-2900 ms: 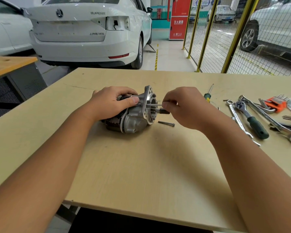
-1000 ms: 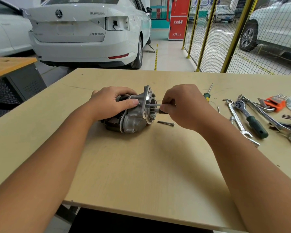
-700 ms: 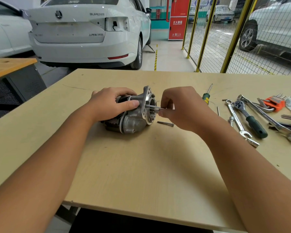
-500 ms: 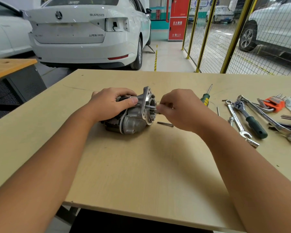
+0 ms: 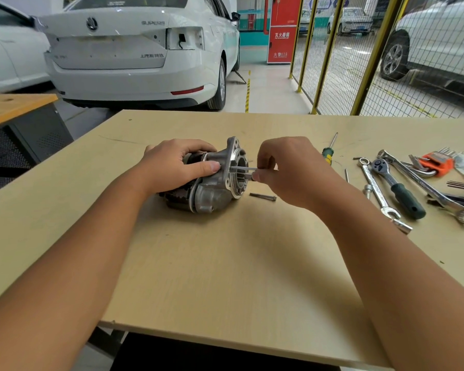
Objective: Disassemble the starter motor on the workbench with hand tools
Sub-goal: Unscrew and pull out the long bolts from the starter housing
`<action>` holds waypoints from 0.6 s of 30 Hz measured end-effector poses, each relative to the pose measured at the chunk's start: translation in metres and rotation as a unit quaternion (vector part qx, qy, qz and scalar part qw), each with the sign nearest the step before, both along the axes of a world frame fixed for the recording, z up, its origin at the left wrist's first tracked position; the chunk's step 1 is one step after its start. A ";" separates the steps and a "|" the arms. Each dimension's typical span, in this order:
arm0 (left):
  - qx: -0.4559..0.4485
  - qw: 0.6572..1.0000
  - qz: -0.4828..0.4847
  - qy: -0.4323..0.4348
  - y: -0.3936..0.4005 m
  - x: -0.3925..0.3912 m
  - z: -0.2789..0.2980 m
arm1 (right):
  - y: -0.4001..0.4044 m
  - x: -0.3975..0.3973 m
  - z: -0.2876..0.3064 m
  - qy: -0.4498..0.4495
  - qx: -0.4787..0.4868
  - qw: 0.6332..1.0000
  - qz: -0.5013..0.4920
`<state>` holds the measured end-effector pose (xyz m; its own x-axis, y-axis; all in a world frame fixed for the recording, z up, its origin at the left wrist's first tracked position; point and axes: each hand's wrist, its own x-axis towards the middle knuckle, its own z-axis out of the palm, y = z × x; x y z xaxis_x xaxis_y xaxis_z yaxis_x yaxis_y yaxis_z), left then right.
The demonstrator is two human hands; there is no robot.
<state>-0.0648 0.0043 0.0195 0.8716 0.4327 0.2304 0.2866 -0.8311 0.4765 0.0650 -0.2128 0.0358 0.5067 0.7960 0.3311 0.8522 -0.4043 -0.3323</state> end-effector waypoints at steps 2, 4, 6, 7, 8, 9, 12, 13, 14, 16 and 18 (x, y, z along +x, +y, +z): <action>0.000 1.000 0.000 0.002 0.000 0.000 0.000 | 0.001 0.001 -0.002 0.017 0.006 1.000 0.009; -0.001 1.000 0.000 0.001 0.000 0.000 0.000 | 0.000 0.001 -0.002 0.039 0.017 0.999 0.015; 0.005 1.000 0.000 -0.002 -0.001 0.000 -0.001 | 0.000 0.001 -0.002 0.052 0.024 0.998 0.019; 0.005 1.000 0.002 -0.004 -0.001 0.000 -0.001 | 0.000 0.002 -0.003 0.050 0.023 0.998 0.023; 0.003 1.000 0.003 -0.006 -0.001 0.000 -0.001 | 0.000 0.002 -0.003 0.044 0.017 0.999 0.026; 0.000 1.000 0.004 -0.007 -0.001 0.001 -0.001 | 0.001 0.003 -0.003 0.036 0.010 0.999 0.029; -0.006 1.000 0.005 -0.005 0.000 0.001 -0.001 | 0.003 0.003 -0.002 0.013 -0.005 0.999 0.030; -0.006 1.000 0.005 -0.005 0.000 0.001 -0.001 | 0.003 0.002 -0.002 0.006 -0.007 1.000 0.030; -0.006 1.000 0.004 -0.005 0.000 0.000 -0.001 | 0.003 0.001 -0.002 -0.002 -0.009 1.000 0.027; -0.009 1.000 0.004 -0.005 0.000 0.000 -0.001 | 0.002 -0.002 -0.001 -0.025 -0.012 1.000 0.011; -0.012 1.000 0.002 -0.002 0.000 0.000 -0.001 | 0.000 -0.004 0.000 -0.039 0.002 0.999 -0.001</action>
